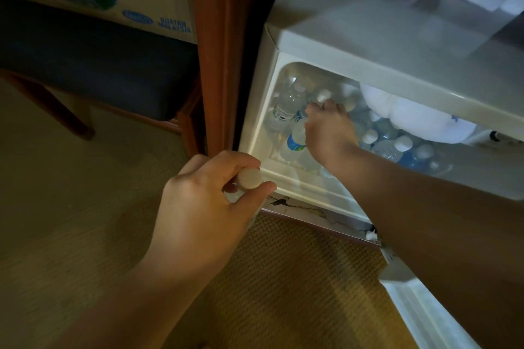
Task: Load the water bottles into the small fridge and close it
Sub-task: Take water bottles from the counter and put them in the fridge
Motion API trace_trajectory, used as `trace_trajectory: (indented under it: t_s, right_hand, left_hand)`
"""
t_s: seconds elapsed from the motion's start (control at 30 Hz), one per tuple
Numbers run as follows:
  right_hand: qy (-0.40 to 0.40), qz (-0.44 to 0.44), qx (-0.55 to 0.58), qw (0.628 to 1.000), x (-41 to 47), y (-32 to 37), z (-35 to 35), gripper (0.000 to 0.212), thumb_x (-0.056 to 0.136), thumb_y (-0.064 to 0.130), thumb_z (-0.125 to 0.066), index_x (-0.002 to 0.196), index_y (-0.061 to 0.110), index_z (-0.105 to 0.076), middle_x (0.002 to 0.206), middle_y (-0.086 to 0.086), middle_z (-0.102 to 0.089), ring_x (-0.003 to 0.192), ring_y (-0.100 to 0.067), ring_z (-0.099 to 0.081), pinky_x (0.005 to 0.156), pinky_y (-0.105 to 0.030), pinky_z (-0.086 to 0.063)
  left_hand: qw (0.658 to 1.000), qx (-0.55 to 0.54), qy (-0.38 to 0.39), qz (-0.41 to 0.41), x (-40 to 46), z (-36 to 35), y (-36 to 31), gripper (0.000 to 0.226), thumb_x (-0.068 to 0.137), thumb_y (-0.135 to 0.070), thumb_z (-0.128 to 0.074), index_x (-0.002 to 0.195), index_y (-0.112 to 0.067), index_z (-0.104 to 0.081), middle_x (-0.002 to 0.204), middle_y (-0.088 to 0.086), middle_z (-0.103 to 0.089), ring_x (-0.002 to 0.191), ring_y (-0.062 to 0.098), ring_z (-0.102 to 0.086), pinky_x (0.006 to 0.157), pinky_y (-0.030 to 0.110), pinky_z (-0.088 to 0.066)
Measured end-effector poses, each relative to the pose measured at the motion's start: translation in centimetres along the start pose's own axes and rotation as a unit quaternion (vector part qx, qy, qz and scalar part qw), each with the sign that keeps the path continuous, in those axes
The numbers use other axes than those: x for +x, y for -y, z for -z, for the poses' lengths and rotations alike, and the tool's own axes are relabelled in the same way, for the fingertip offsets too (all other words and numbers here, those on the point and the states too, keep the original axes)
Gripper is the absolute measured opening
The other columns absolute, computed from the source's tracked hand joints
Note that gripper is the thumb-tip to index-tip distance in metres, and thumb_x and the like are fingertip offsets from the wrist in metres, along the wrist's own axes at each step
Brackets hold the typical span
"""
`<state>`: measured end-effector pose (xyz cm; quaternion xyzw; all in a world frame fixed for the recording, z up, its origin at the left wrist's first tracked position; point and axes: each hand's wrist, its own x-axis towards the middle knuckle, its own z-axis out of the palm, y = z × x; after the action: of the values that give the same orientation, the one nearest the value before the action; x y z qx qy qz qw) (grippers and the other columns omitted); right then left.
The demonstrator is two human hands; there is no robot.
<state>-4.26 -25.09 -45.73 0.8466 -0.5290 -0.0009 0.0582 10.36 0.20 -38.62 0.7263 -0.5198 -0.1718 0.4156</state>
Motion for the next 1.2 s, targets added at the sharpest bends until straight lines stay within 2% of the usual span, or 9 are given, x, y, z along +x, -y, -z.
trace_trajectory:
  t_s: [0.13,0.2,0.33,0.57,0.7,0.83,0.93,1.07,1.2]
  right_hand:
    - [-0.054,0.015,0.049,0.997,-1.7,-0.1,1.6,0.037,0.091,0.016,-0.065,0.128,0.011,-0.061,0.126,-0.017,-0.058,0.116,-0.037,-0.052,0.099,-0.045,-0.043]
    - [-0.119,0.039,0.116,0.985,-4.2,-0.5,3.1,0.027,0.092,0.019,-0.062,0.116,0.008,-0.069,0.115,-0.016,-0.063,0.104,-0.037,-0.057,0.092,-0.043,-0.047]
    - [-0.227,0.039,0.235,0.944,-11.6,-1.1,7.2,0.018,0.099,0.020,-0.061,0.094,0.008,-0.074,0.093,-0.008,-0.064,0.085,-0.027,-0.057,0.079,-0.043,-0.047]
    - [-0.386,0.046,0.182,0.903,-14.9,-5.5,15.9,0.022,0.097,0.017,-0.063,0.114,0.006,-0.073,0.119,-0.021,-0.063,0.110,-0.040,-0.059,0.091,-0.053,-0.045]
    - [-0.337,0.008,0.143,0.931,-10.9,-7.3,16.3,0.039,0.109,0.037,-0.046,0.135,0.016,-0.066,0.141,-0.015,-0.058,0.129,-0.038,-0.053,0.106,-0.053,-0.040]
    - [-0.257,-0.020,0.070,0.964,-9.5,-7.5,14.9,0.054,0.110,0.050,-0.019,0.153,0.031,-0.047,0.158,-0.004,-0.047,0.147,-0.031,-0.041,0.116,-0.046,-0.028]
    - [-0.268,-0.027,0.066,0.961,-9.5,-7.5,14.6,0.054,0.110,0.051,-0.018,0.153,0.034,-0.047,0.159,0.000,-0.047,0.149,-0.027,-0.039,0.115,-0.043,-0.027]
    - [-0.277,-0.030,0.080,0.957,-9.4,-7.4,14.4,0.052,0.110,0.052,-0.022,0.151,0.036,-0.050,0.157,0.000,-0.049,0.149,-0.027,-0.040,0.113,-0.043,-0.028]
    - [-0.292,-0.029,0.084,0.952,-9.3,-7.4,14.2,0.051,0.110,0.051,-0.025,0.149,0.035,-0.052,0.155,-0.001,-0.052,0.146,-0.029,-0.043,0.112,-0.043,-0.030]
  left_hand:
    - [1.000,0.005,0.008,-0.015,1.1,-1.1,-0.9,0.028,0.083,-0.048,-0.076,0.106,-0.032,-0.074,0.095,-0.012,-0.069,0.084,0.000,-0.066,0.072,0.010,-0.054]
    - [0.999,0.016,0.005,-0.034,2.0,-1.8,-1.4,0.028,0.084,-0.046,-0.076,0.106,-0.029,-0.075,0.092,-0.010,-0.070,0.081,0.003,-0.066,0.063,0.013,-0.055]
    - [0.999,0.030,0.008,-0.033,3.9,-3.7,-1.9,0.033,0.086,-0.050,-0.072,0.112,-0.028,-0.074,0.093,-0.007,-0.070,0.079,0.002,-0.063,0.065,0.010,-0.049]
    - [0.994,0.074,0.074,-0.019,8.1,-7.6,-2.6,0.028,0.094,-0.039,-0.074,0.120,-0.030,-0.066,0.104,-0.005,-0.071,0.093,0.012,-0.068,0.082,0.034,-0.062]
    - [0.989,0.115,0.090,0.026,10.3,-9.9,-2.7,0.027,0.098,-0.034,-0.071,0.123,-0.028,-0.064,0.109,-0.001,-0.069,0.088,0.014,-0.068,0.069,0.022,-0.055]
    - [0.977,0.172,0.122,0.031,11.4,-12.0,-3.5,0.026,0.105,-0.026,-0.059,0.131,-0.023,-0.058,0.111,0.007,-0.067,0.088,0.022,-0.066,0.075,0.035,-0.059]
    - [0.972,0.201,0.119,0.032,12.7,-13.1,-3.7,0.022,0.106,-0.014,-0.055,0.127,-0.019,-0.056,0.100,0.004,-0.064,0.081,0.017,-0.061,0.070,0.033,-0.055]
    - [0.967,0.226,0.113,0.032,14.3,-13.9,-3.2,0.028,0.101,-0.001,-0.056,0.123,-0.016,-0.061,0.092,0.002,-0.062,0.087,0.024,-0.065,0.074,0.036,-0.059]
    - [0.965,0.233,0.117,0.028,15.0,-14.3,-2.4,0.035,0.098,0.006,-0.053,0.125,-0.015,-0.061,0.094,0.005,-0.064,0.083,0.024,-0.060,0.069,0.034,-0.052]
